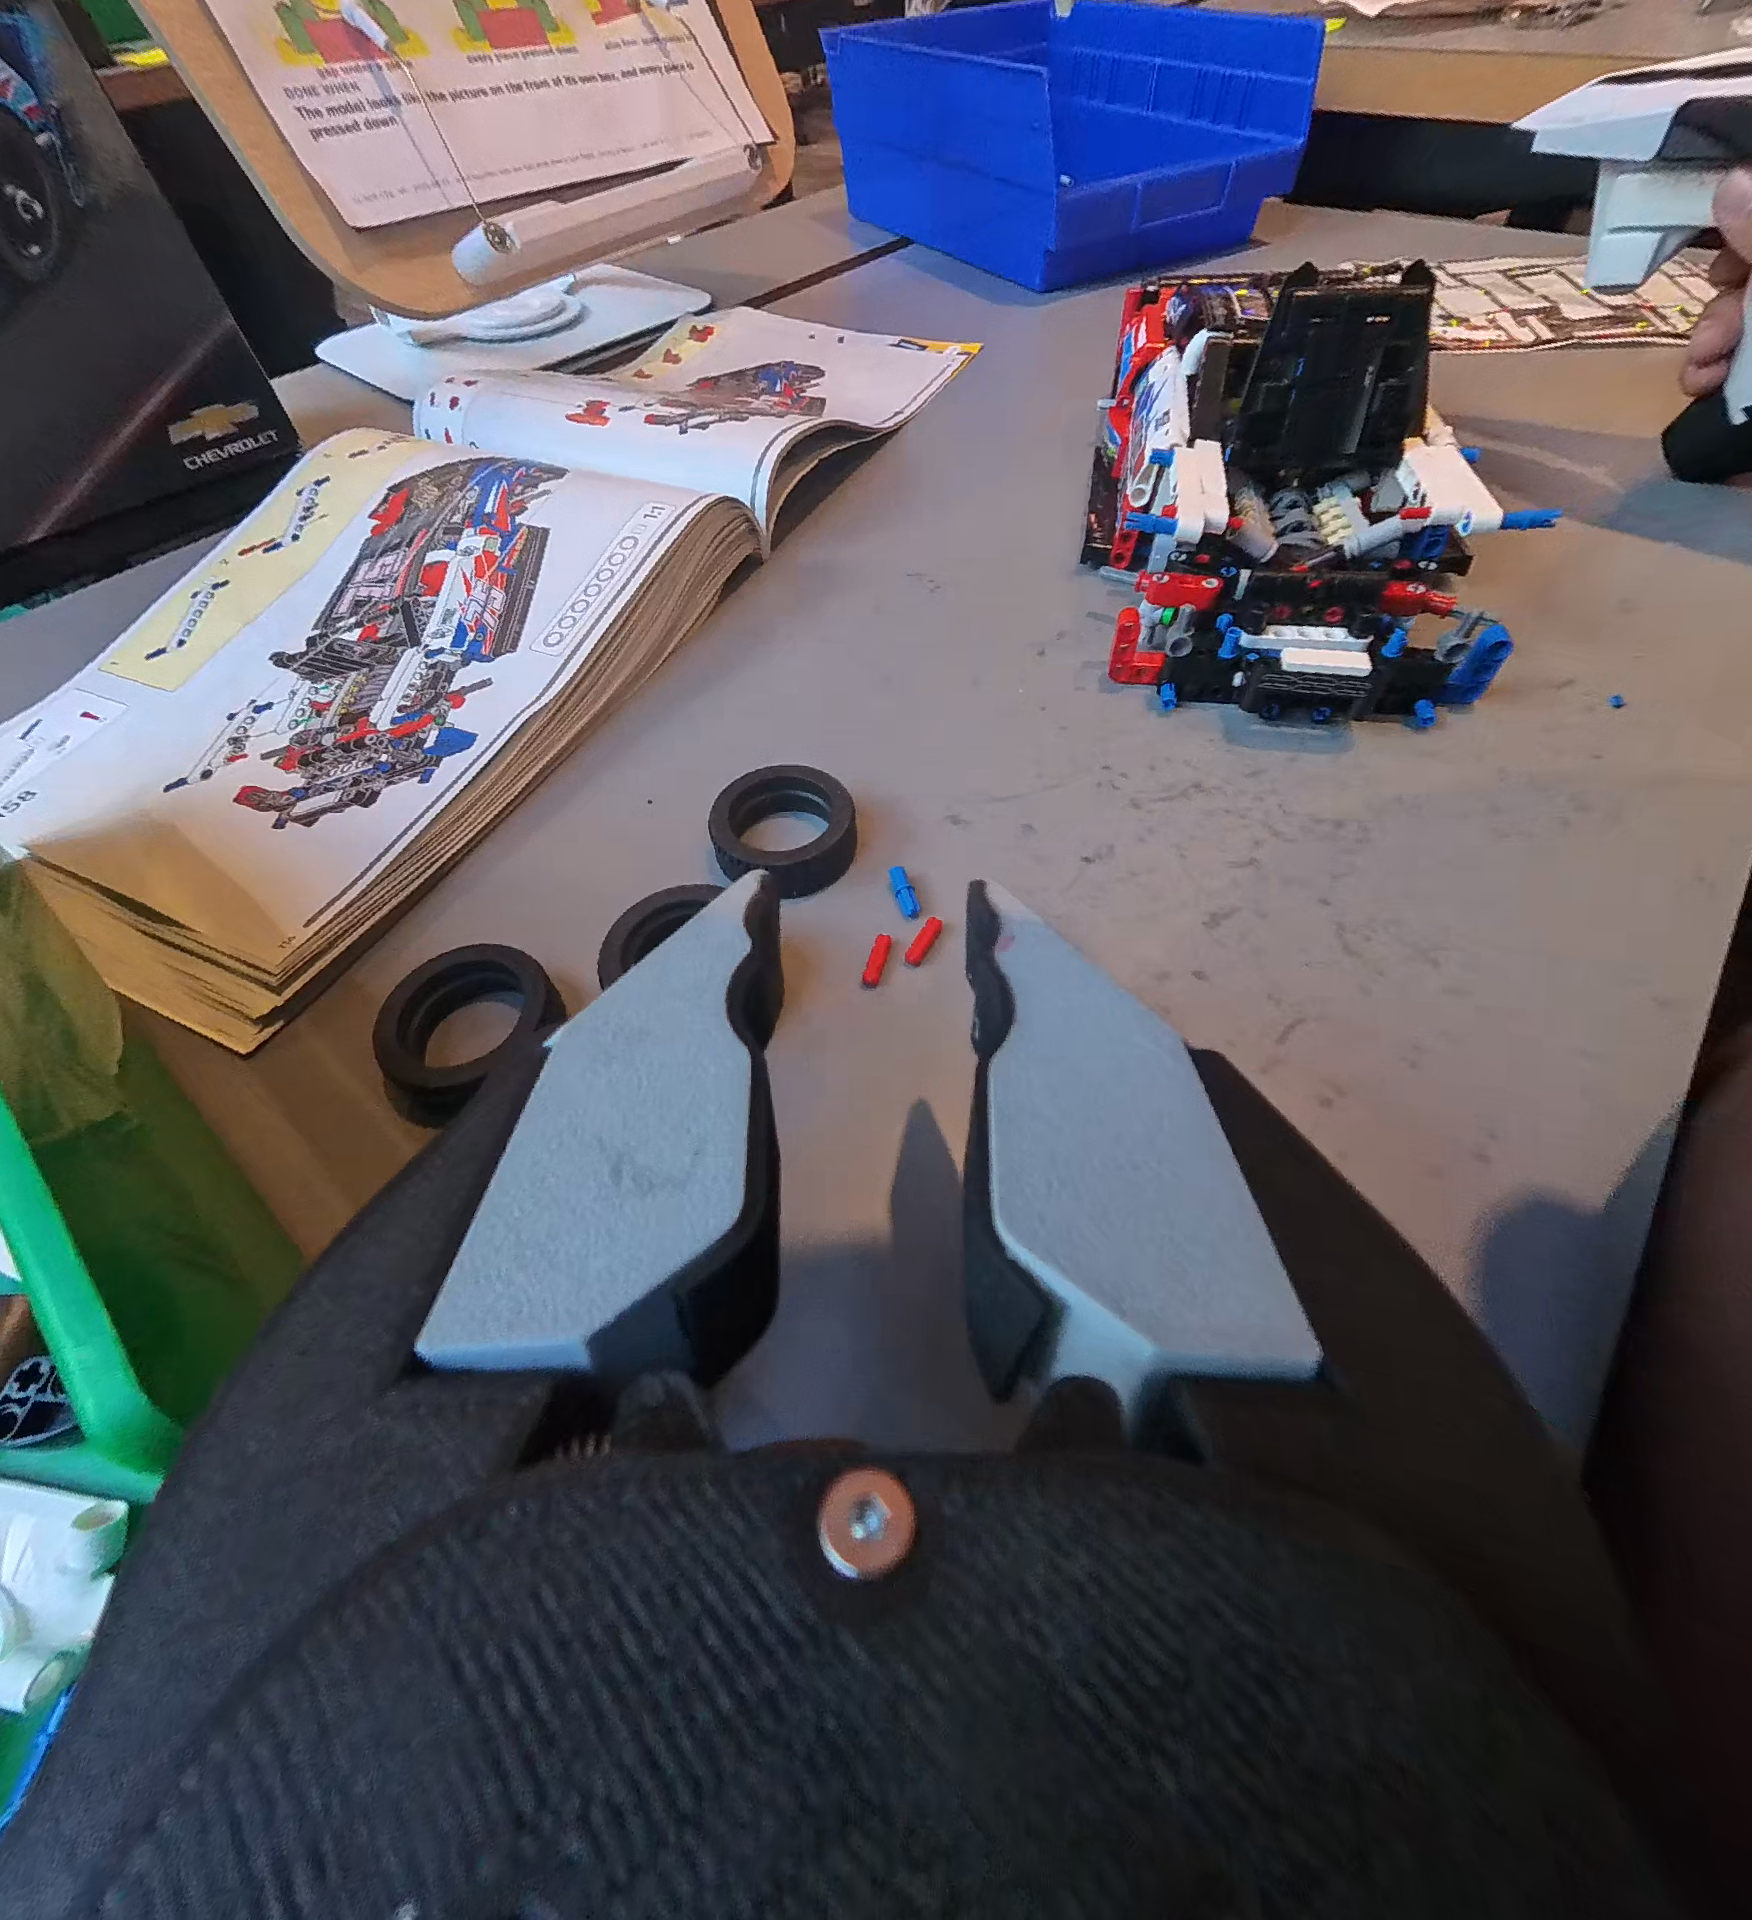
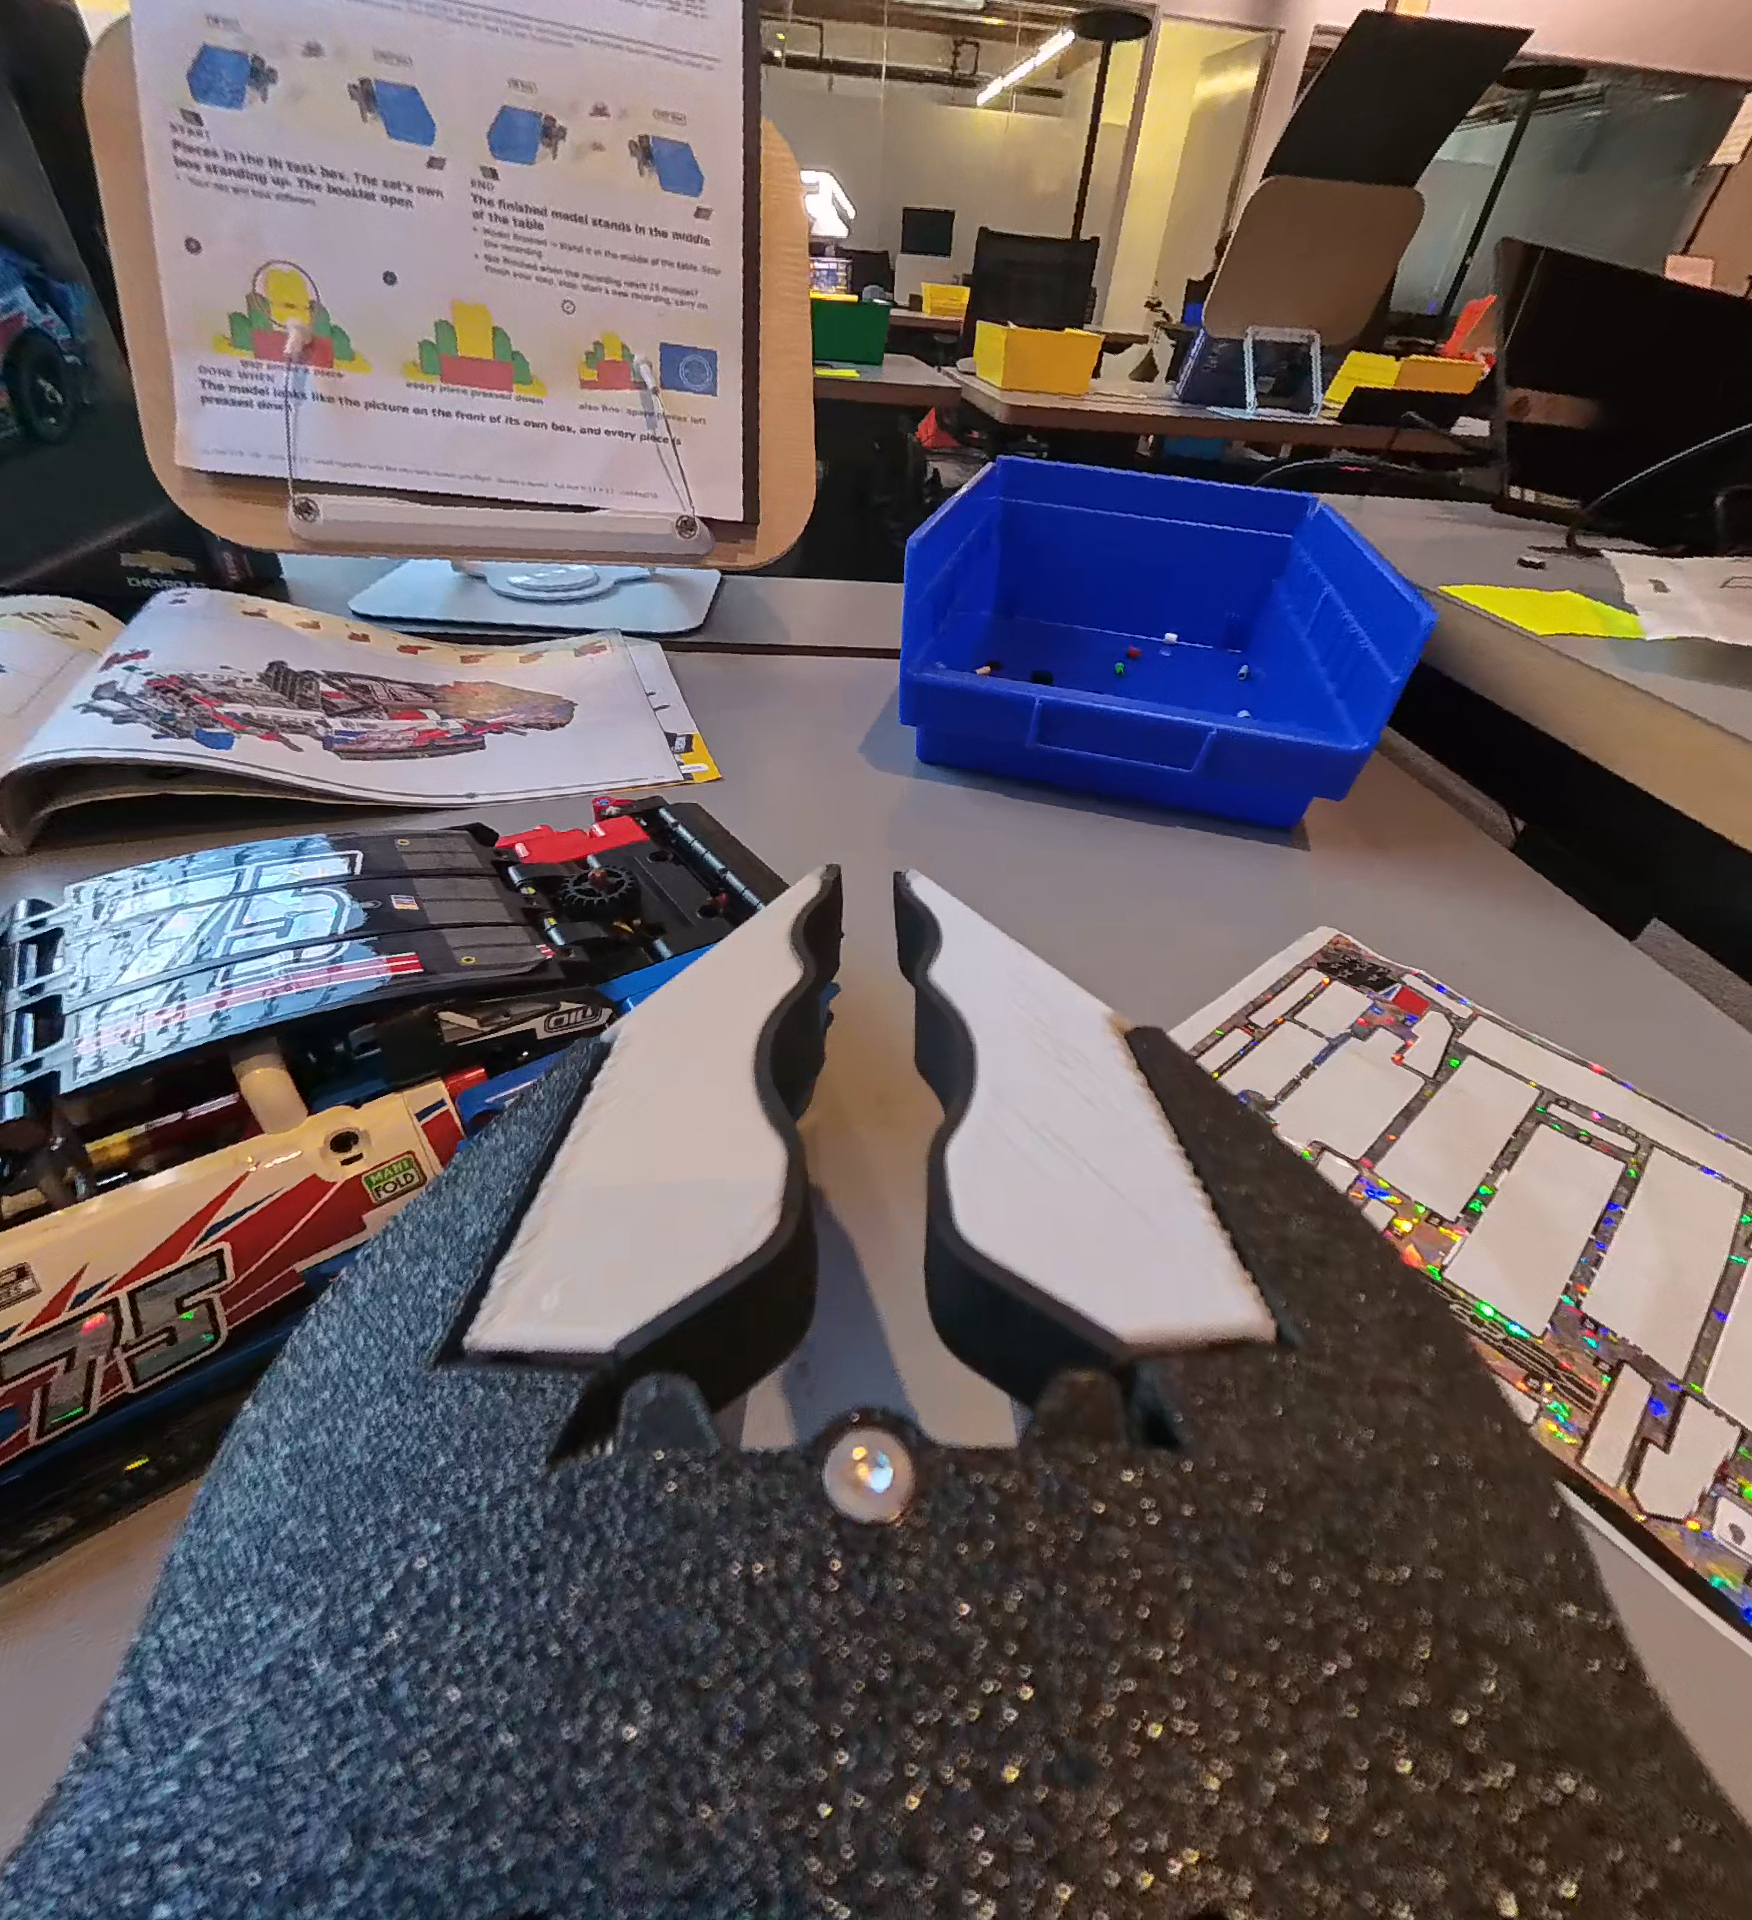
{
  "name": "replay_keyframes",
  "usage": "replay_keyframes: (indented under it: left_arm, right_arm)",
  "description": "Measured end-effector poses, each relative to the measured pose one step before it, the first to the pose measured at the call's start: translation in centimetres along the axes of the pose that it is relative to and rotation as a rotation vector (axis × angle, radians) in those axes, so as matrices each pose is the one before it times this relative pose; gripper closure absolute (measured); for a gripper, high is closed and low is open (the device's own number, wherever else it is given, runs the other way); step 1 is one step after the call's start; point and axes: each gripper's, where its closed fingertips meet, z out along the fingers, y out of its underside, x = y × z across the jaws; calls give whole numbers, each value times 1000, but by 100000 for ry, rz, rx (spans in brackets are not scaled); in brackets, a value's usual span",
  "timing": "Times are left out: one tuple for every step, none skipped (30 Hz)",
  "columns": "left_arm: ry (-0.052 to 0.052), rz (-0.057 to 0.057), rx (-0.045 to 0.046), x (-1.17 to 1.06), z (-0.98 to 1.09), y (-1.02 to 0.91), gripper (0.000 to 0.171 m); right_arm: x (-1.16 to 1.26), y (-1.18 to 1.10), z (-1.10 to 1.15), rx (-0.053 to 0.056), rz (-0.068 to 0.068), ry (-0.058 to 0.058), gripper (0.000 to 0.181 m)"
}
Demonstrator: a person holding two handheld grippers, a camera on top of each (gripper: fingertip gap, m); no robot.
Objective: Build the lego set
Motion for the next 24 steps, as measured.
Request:
replay_keyframes:
  left_arm:
    - [-231, 10, 15, -19, -13, 2, 138]
    - [-234, -25, 196, -32, -16, -27, 138]
    - [-129, 0, 220, -13, -22, -28, 138]
    - [-175, -34, 161, -24, -19, -22, 138]
    - [-88, -2, 41, -13, -10, -1, 139]
    - [-229, 55, 43, -29, -4, -4, 139]
    - [69, 65, -207, 14, 22, 26, 139]
    - [-67, 95, -263, 7, 17, 33, 139]
    - [-93, 247, -72, 6, 16, 11, 139]
    - [-132, 286, -4, 12, 7, 5, 139]
    - [43, 281, -87, 37, 14, 12, 139]
    - [-6, 230, -160, 27, 16, 20, 139]
    - [-59, 181, -154, 2, 24, 17, 139]
    - [-61, 125, -109, -1, 21, 14, 139]
    - [-140, 43, -34, -15, 4, 2, 139]
    - [-70, 8, 11, -10, 1, -2, 139]
    - [-121, 9, 106, -4, -7, -10, 140]
    - [-193, 71, 193, -26, -7, -20, 140]
    - [-228, 90, 91, -18, -15, -6, 140]
    - [-144, 121, 77, -8, -3, -9, 141]
    - [-102, 168, 45, -5, 8, -10, 141]
    - [-58, 147, -84, 4, 3, 17, 141]
    - [-56, 193, -36, 14, 1, 1, 141]
    - [-60, 251, 76, 23, -5, -11, 141]
  right_arm:
    - [4, -13, -3, 105, 57, -10, 172]
    - [-8, 2, -1, -13, 8, -56, 172]
    - [3, 6, 7, -47, 35, -32, 172]
    - [3, -3, 2, 25, 46, -28, 172]
    - [15, -7, -6, 64, 120, 27, 172]
    - [18, -14, -11, 132, 202, 19, 172]
    - [29, -21, -14, 114, 278, -14, 172]
    - [28, -12, -12, 126, 327, -62, 172]
    - [34, -21, -17, 198, 345, -78, 172]
    - [23, -28, -32, 255, 305, -33, 172]
    - [19, -23, -16, 207, 245, -96, 172]
    - [-3, -23, -13, 119, 165, -156, 172]
    - [-23, -5, -7, 46, 72, -195, 172]
    - [-13, 6, -6, 38, -24, -103, 172]
    - [-25, 1, -1, -12, -89, -153, 172]
    - [-29, 2, 8, -29, -97, -113, 172]
    - [-30, 4, 7, -43, -102, -124, 172]
    - [-16, 13, 3, -104, -91, -94, 172]
    - [-17, 4, 7, -42, -95, -30, 172]
    - [-22, -3, -8, 20, -100, -65, 172]
    - [-11, -5, 2, 34, -52, -107, 172]
    - [-14, 1, -1, -6, 42, -150, 172]
    - [4, -6, -6, 59, 108, -56, 172]
    - [11, -18, -20, 157, 162, -47, 172]
